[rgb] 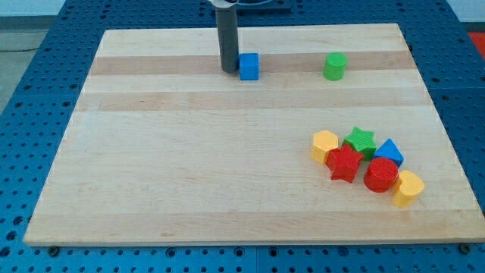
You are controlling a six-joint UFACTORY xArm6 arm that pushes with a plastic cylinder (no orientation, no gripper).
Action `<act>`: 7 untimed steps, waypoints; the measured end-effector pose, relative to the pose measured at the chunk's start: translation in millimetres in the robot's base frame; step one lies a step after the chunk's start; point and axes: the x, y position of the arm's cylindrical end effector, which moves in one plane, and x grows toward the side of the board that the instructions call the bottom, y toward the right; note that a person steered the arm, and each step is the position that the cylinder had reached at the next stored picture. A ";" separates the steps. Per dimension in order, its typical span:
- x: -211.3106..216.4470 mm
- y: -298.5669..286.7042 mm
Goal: Move the blue cube left to the green circle
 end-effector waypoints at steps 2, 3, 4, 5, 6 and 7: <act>0.0 35.6; 0.0 33.5; 18.8 6.3; 40.7 2.1; 31.9 2.1; 6.4 2.3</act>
